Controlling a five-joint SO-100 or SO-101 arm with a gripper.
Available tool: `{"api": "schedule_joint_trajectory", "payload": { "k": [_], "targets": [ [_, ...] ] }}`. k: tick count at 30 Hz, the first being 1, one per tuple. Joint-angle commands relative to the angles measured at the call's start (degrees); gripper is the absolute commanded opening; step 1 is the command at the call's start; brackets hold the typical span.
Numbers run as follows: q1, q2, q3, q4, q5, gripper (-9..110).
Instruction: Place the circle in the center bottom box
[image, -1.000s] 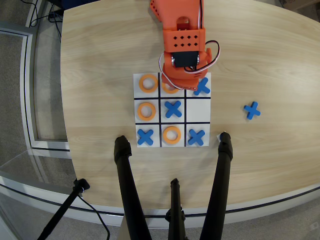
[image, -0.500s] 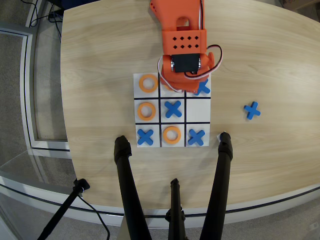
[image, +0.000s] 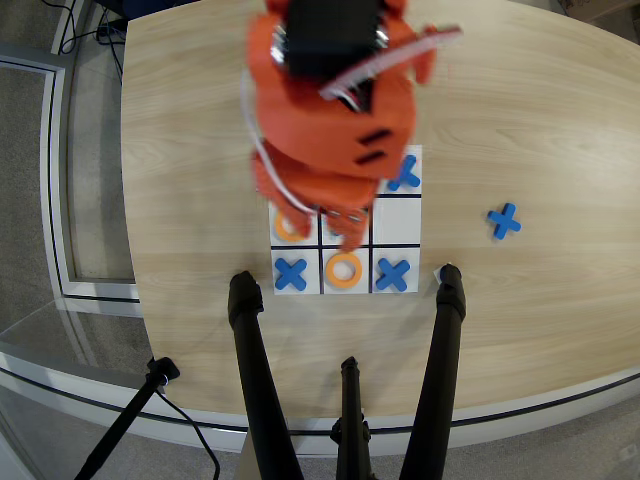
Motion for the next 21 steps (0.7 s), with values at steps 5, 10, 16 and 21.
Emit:
{"api": "schedule_joint_trajectory", "payload": {
  "k": [5,10,16,21],
  "targets": [
    [13.45,21.45,35.60,-23.20,-7.38,13],
    [17.14,38.41,63.46,-31.99,-11.60,13],
    [18.02,61.88,82.35,-23.12,-11.43,13],
    [18.28,71.37,83.41,-7.29,-11.34,10]
  ]
}}
